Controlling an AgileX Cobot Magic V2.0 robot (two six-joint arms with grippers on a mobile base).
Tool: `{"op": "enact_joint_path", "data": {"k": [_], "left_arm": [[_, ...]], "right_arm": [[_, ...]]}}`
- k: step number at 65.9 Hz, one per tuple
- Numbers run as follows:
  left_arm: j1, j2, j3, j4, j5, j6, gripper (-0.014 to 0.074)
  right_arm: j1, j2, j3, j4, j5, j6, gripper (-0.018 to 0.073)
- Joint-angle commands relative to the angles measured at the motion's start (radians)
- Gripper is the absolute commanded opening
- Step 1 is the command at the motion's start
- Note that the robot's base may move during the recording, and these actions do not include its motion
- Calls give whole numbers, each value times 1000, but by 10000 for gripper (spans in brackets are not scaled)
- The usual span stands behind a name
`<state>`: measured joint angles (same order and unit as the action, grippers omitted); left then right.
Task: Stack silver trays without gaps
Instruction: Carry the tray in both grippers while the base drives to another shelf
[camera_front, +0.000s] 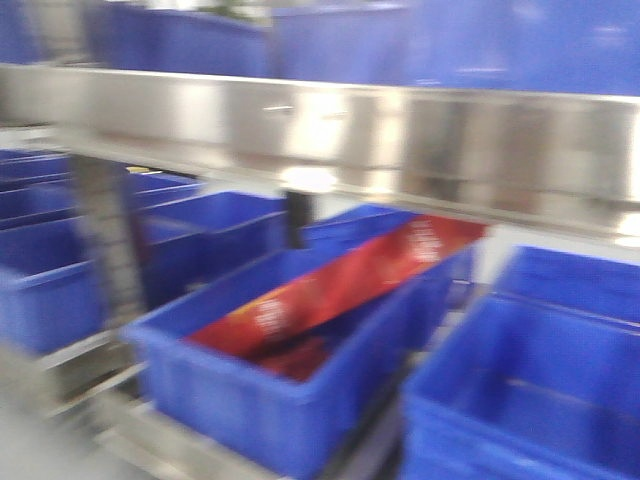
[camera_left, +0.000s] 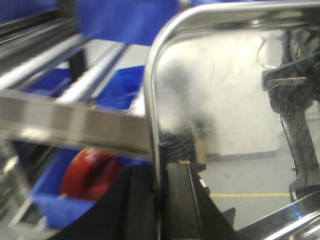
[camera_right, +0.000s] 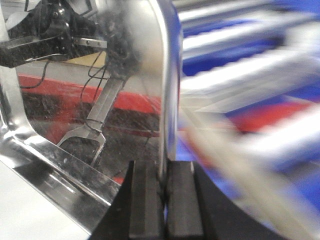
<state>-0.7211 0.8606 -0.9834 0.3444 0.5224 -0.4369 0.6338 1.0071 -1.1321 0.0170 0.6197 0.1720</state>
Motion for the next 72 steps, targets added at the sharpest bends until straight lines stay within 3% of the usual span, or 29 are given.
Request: {"op": "enact_joint_path", "data": {"k": [1, 72], "left_arm": [[6, -18, -3, 53, 4, 10, -17], [6, -18, -5, 53, 4, 10, -17]], "right_arm": [[-5, -17, 1, -54, -7, -18, -67], [-5, -17, 1, -43, -8, -18, -67]]}}
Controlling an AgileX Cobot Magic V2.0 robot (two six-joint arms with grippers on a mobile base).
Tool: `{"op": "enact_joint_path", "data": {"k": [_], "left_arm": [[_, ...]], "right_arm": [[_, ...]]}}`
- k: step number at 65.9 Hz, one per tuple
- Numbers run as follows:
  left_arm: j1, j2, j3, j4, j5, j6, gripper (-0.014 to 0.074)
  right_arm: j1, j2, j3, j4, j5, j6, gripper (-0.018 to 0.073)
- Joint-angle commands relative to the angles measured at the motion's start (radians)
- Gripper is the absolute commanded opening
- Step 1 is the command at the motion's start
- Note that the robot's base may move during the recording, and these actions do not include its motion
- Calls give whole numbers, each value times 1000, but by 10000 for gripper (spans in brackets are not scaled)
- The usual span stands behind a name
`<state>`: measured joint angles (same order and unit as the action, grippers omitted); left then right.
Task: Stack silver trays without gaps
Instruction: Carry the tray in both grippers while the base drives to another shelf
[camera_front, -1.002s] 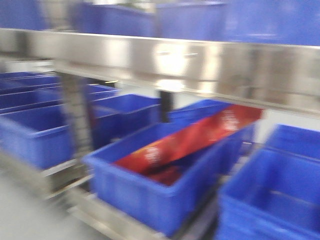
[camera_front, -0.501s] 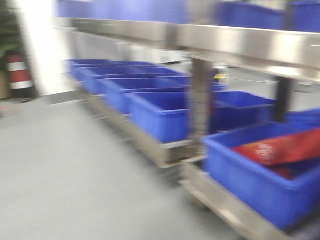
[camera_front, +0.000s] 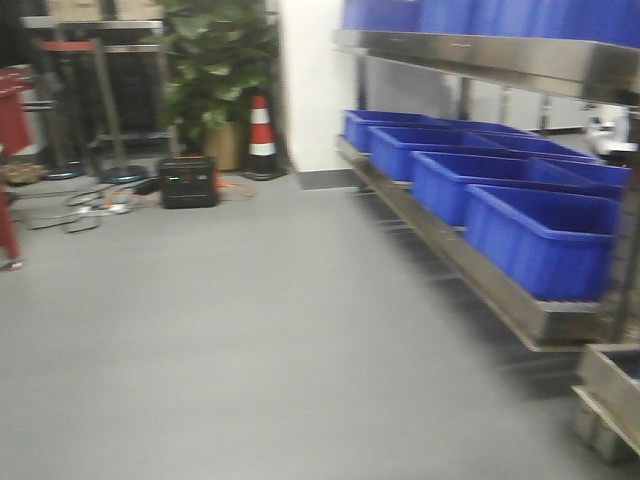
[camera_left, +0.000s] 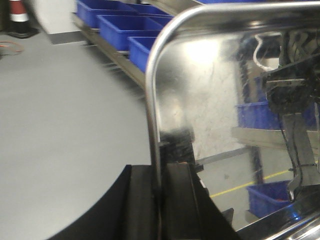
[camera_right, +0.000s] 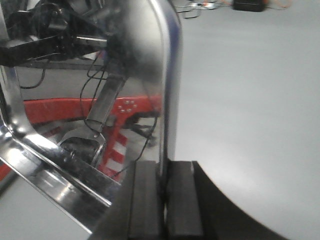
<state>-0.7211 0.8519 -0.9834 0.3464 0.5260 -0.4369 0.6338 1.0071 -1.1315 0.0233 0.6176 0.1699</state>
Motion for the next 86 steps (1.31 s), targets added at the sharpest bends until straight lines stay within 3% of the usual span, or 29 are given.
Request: {"op": "enact_joint_path", "data": {"k": [1, 86], "left_arm": [[6, -9, -5, 52, 1, 10, -17], [6, -7, -5, 52, 1, 10, -17]], "right_arm": [[-5, -17, 0, -49, -6, -16, -67], [-5, -17, 0, -47, -49, -16, -67]]}}
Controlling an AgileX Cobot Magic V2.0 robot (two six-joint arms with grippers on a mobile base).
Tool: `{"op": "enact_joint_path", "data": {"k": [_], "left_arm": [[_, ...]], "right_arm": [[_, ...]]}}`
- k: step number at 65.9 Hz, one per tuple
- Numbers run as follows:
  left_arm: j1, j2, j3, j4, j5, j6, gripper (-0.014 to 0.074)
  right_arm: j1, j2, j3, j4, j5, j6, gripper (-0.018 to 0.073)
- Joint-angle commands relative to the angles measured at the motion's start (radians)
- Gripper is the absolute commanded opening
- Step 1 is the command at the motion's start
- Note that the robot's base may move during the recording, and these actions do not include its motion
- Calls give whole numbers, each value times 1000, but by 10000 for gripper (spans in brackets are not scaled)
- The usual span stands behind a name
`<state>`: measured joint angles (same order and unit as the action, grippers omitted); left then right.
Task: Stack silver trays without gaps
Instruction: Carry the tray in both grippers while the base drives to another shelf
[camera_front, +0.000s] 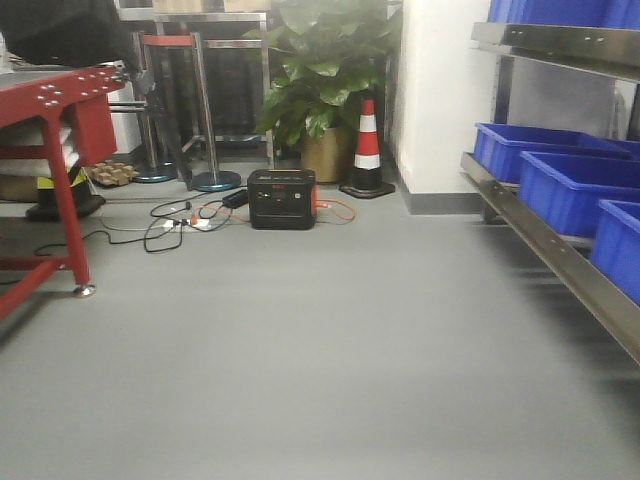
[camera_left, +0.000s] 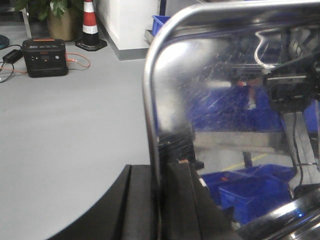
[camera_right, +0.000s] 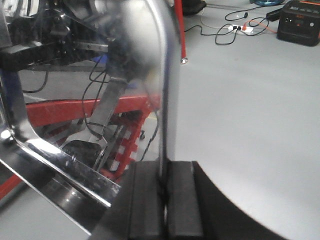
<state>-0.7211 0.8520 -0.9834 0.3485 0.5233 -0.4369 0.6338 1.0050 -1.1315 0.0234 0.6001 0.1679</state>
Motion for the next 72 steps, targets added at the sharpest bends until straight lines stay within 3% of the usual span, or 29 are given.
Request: {"op": "enact_joint_path", "data": {"k": [1, 72], "left_arm": [[6, -8, -5, 49, 3, 10, -17], [6, -6, -6, 49, 3, 10, -17]], "right_arm": [[-5, -15, 0, -47, -32, -14, -67], [-5, -15, 0, -45, -63, -14, -67]]}}
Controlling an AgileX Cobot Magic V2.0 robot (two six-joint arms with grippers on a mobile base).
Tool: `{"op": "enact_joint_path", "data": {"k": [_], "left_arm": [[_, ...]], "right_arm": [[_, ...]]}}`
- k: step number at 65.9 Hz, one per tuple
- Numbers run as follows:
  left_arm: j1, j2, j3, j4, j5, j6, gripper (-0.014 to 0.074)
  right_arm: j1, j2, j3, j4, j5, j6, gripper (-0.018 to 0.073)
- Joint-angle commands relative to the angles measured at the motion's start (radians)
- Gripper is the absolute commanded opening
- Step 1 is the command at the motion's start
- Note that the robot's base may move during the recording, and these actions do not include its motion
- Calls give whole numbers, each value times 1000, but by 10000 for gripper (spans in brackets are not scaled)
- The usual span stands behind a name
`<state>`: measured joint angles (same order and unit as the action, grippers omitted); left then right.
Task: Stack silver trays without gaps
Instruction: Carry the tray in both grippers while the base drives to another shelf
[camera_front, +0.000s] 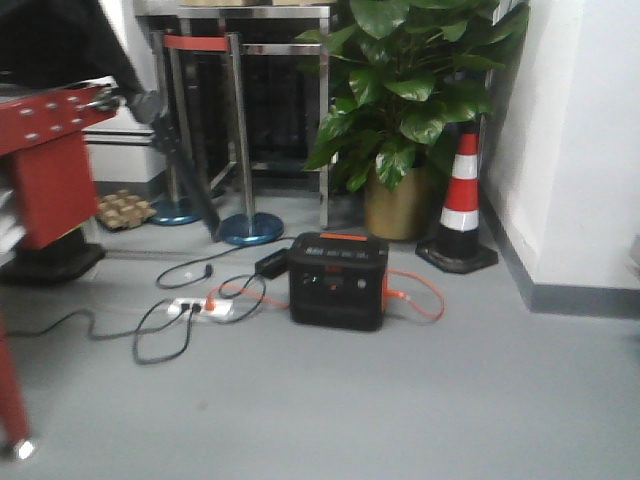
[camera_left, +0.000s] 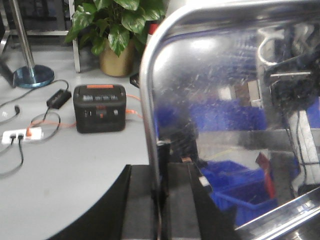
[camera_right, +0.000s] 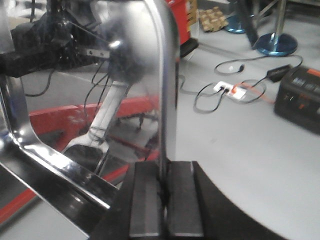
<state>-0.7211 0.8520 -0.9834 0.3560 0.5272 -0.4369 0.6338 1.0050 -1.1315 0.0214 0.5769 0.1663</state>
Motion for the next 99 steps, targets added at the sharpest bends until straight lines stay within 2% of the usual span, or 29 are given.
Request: {"op": "enact_joint_path", "data": {"k": [1, 29, 43, 57, 99], "left_arm": [[6, -6, -6, 42, -1, 10, -17], [6, -6, -6, 42, 6, 10, -17], [6, -6, -6, 63, 7, 10, -17], [6, -6, -6, 121, 7, 10, -17], [6, -7, -6, 128, 7, 10, -17]], "right_arm": [[-5, -15, 0, -44, -39, -12, -67], [-5, 1, 0, -44, -77, -12, -67], [-5, 1, 0, -44, -90, -12, -67], [-5, 1, 0, -44, -92, -12, -67], [-5, 1, 0, -44, -92, -12, -67]]}}
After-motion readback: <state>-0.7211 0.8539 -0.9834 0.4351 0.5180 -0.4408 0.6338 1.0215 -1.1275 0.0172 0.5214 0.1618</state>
